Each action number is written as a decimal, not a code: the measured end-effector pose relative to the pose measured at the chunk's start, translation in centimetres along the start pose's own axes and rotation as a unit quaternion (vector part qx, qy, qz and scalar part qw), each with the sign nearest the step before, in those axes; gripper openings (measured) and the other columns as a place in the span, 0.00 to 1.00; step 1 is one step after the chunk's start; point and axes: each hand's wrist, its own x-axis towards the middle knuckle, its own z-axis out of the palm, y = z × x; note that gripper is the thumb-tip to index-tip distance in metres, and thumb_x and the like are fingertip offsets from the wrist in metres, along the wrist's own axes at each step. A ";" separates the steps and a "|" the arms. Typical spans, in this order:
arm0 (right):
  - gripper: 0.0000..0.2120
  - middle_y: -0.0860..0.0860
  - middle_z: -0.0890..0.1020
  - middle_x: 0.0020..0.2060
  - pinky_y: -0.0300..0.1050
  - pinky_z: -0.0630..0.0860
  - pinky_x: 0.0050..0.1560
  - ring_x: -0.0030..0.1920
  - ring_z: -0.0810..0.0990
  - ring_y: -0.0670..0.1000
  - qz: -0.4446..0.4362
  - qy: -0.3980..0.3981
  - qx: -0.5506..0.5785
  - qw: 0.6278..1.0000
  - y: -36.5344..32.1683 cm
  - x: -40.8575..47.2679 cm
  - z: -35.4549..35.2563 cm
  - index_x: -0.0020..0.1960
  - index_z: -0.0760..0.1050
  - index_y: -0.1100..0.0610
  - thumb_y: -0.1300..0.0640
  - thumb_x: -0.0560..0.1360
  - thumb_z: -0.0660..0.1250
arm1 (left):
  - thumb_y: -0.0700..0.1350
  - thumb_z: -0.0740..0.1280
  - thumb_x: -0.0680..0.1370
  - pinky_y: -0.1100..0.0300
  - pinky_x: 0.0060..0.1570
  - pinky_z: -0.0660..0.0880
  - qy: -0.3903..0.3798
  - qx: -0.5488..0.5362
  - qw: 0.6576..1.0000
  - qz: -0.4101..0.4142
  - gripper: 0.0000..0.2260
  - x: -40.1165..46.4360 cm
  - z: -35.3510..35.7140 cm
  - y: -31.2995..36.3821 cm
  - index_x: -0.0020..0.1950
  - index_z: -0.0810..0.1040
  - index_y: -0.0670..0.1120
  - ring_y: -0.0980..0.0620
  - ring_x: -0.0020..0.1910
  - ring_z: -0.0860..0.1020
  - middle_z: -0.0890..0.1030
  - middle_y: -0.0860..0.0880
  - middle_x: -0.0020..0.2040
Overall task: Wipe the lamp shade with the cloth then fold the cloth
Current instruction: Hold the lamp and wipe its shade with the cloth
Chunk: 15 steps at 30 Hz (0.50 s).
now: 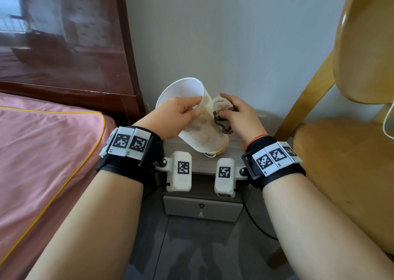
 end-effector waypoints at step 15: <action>0.27 0.45 0.78 0.39 0.40 0.74 0.45 0.37 0.73 0.42 -0.127 0.026 -0.033 0.991 -1.9 -0.2 1.5 0.67 0.74 0.49 0.72 0.75 0.56 | 0.48 0.59 0.82 0.50 0.63 0.74 -0.008 -0.057 0.998 0.018 0.13 -0.3 0.3 0.3 0.63 0.78 0.54 0.51 0.55 0.81 0.85 0.51 0.53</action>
